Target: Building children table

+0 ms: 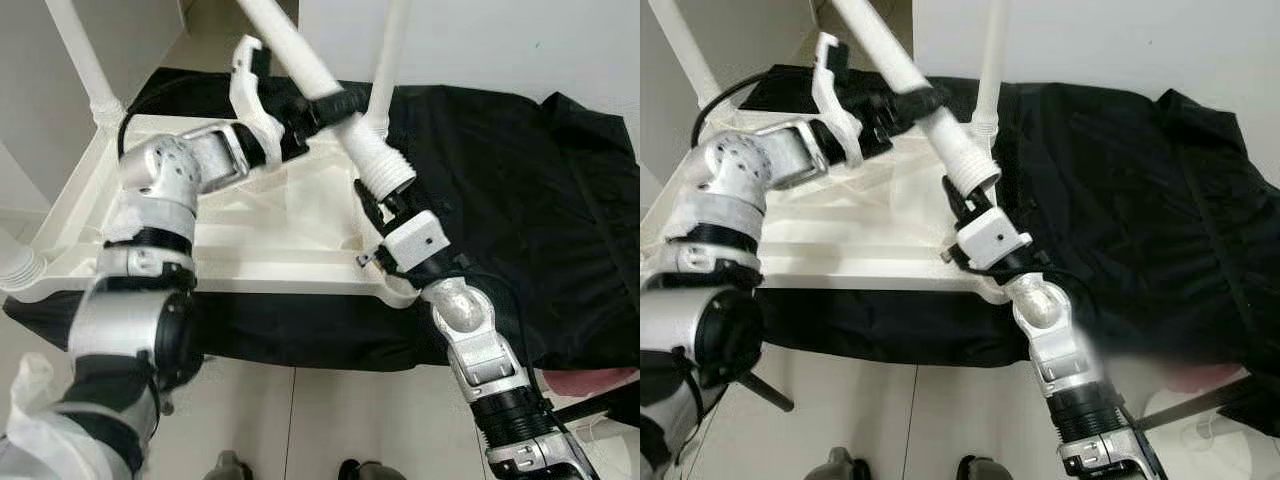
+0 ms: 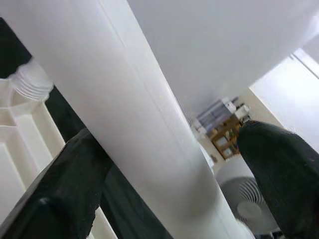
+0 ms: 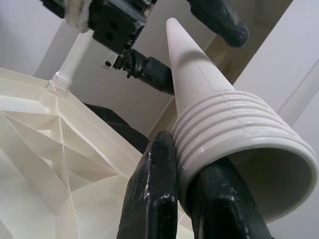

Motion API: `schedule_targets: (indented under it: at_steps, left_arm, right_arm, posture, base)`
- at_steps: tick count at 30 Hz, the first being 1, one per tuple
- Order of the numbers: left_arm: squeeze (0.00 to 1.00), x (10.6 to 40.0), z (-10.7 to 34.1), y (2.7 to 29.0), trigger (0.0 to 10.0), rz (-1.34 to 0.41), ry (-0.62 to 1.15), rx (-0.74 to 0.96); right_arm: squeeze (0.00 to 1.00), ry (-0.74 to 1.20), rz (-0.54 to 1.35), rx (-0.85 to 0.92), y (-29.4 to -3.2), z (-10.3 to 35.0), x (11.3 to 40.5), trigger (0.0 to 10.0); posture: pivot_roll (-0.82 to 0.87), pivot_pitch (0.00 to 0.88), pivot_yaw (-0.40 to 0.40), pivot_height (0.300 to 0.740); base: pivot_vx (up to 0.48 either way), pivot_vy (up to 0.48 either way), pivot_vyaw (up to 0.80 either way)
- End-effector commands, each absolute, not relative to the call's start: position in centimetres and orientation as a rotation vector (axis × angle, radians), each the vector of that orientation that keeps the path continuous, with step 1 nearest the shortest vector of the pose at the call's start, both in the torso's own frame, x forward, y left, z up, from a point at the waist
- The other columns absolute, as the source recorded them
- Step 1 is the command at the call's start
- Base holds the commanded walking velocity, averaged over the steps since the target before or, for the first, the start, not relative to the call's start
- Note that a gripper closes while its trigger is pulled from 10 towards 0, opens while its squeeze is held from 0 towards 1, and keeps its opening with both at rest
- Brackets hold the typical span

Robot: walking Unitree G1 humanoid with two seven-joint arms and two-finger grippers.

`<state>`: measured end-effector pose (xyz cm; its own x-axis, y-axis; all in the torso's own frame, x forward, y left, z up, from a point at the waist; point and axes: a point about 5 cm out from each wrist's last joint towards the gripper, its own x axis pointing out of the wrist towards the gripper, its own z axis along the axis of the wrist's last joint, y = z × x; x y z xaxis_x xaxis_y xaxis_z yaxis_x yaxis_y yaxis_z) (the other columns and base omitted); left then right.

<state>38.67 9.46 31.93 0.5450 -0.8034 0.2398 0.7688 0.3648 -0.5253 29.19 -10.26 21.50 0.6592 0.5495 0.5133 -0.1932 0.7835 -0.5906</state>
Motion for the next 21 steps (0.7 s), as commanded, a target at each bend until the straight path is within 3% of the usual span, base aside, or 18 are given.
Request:
schedule_targets:
  at_steps: [1,15,21]
  left_arm:
    - [0.0,39.3,32.2,10.2,10.0,-0.955,0.041,-0.661]
    - [0.0,41.3,31.5,11.9,10.0,-0.728,0.088,-0.765]
    - [0.0,41.6,32.2,11.7,10.0,-0.715,0.067,-0.779]
  right_arm:
    - [0.0,-0.759,0.45,-0.564,-10.2,21.0,28.7,10.0]
    - [0.0,-0.801,0.457,-0.596,-9.8,20.6,28.1,10.0]
    - [0.0,-0.809,0.482,-0.619,-9.4,20.4,28.1,10.0]
  posture:
    - [-0.01,0.081,-0.036,0.74]
    - [-0.02,0.078,-0.03,0.74]
    - [-0.02,0.081,-0.029,0.74]
  base:
    - [0.0,0.0,0.0]
    - [0.0,0.0,0.0]
    - [0.0,0.0,0.0]
